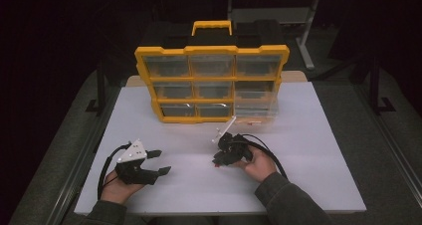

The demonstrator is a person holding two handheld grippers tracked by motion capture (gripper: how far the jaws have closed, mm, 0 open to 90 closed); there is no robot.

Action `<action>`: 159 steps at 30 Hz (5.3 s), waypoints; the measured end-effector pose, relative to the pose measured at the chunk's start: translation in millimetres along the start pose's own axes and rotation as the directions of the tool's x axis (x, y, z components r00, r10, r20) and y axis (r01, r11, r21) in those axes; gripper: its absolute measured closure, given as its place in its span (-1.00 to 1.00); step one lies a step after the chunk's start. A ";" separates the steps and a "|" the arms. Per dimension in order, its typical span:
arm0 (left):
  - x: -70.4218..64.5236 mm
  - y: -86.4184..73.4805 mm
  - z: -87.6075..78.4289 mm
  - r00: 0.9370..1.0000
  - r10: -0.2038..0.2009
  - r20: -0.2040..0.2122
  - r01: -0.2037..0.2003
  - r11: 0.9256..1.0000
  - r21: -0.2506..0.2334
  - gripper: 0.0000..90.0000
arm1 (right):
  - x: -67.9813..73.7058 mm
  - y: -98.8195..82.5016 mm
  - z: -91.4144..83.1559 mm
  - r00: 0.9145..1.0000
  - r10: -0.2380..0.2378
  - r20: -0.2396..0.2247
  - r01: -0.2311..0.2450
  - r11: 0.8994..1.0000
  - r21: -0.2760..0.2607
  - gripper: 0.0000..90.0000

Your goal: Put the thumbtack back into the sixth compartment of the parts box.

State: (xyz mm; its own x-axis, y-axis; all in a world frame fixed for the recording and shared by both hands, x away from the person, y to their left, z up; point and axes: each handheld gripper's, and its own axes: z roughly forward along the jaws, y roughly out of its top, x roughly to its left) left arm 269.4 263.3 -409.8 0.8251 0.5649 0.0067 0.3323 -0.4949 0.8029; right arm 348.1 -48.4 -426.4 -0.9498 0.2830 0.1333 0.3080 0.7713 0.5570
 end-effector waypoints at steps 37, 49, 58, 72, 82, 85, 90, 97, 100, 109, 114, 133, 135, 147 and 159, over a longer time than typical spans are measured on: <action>-0.4 0.2 -0.7 1.000 -0.009 0.004 0.009 1.000 -0.003 -0.27 | -2.8 0.1 5.7 0.999 -0.007 0.039 0.007 1.000 0.013 0.82; -0.2 0.4 -1.0 1.000 -0.010 0.009 0.010 1.000 -0.010 -0.27 | -4.0 0.4 1.1 1.000 0.000 0.026 0.000 1.000 -0.004 0.82; 0.1 0.3 -0.5 1.000 -0.004 0.011 0.004 1.000 -0.006 -0.27 | -0.9 3.5 -12.9 1.000 -0.015 -0.007 0.015 0.999 -0.039 0.82; 0.7 0.2 -2.1 1.000 -0.008 0.010 0.008 1.000 -0.006 -0.27 | 9.0 20.1 -48.9 0.996 -0.048 -0.069 0.042 0.995 -0.086 0.82; 1.5 0.5 -2.1 1.000 0.001 0.012 -0.001 1.000 0.002 -0.27 | 6.5 22.9 -61.2 0.994 -0.049 -0.098 0.040 0.994 -0.100 0.82; 0.8 1.1 -2.4 1.000 0.001 0.010 -0.001 1.000 -0.001 -0.27 | 4.6 24.2 -69.7 0.994 -0.052 -0.096 0.041 0.993 -0.114 0.82; 1.4 0.5 -2.1 1.000 -0.001 0.012 0.001 1.000 0.002 -0.27 | 4.2 27.0 -80.4 0.994 -0.049 -0.099 0.036 0.991 -0.128 0.82; 1.3 0.4 -2.5 1.000 -0.003 0.011 0.003 1.000 -0.003 -0.27 | 3.9 31.7 -93.5 0.994 -0.062 -0.094 0.048 0.988 -0.146 0.82; 0.5 1.0 -2.4 1.000 -0.002 0.010 0.002 1.000 0.001 -0.27 | 3.5 33.3 -99.2 0.994 -0.065 -0.087 0.052 0.988 -0.148 0.82; 0.4 1.0 -2.2 1.000 -0.002 0.011 0.002 1.000 0.001 -0.27 | 3.0 37.1 -117.0 0.995 -0.066 -0.079 0.053 0.985 -0.165 0.82; 1.0 0.4 -1.9 1.000 -0.004 0.010 0.004 1.000 0.002 -0.27 | 2.7 41.4 -125.4 0.994 -0.086 -0.070 0.073 0.982 -0.174 0.82; 0.7 0.5 -2.2 1.000 -0.011 0.008 0.011 1.000 -0.008 -0.28 | -0.8 54.0 -157.7 0.994 -0.104 -0.033 0.096 0.979 -0.181 0.83; 1.3 0.7 -3.0 1.000 -0.010 0.005 0.010 1.000 -0.012 -0.28 | -0.8 54.8 -160.2 0.994 -0.103 -0.030 0.096 0.979 -0.182 0.83; 1.7 0.2 -3.6 1.000 -0.016 0.006 0.016 1.000 -0.009 -0.28 | -3.9 63.5 -180.1 0.995 -0.103 -0.001 0.101 0.977 -0.187 0.83; 2.3 0.5 -4.5 1.000 -0.017 0.006 0.018 1.000 -0.016 -0.28 | -8.3 66.8 -200.5 0.996 -0.088 0.028 0.092 0.976 -0.198 0.83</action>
State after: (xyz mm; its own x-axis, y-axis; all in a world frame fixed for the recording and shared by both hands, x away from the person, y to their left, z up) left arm 269.4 267.3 -406.7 0.8221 0.5692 -0.0111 0.3395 -0.4745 0.8122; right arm 365.6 -113.5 -225.9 -0.9713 0.2301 0.0604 0.2024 0.6660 0.7180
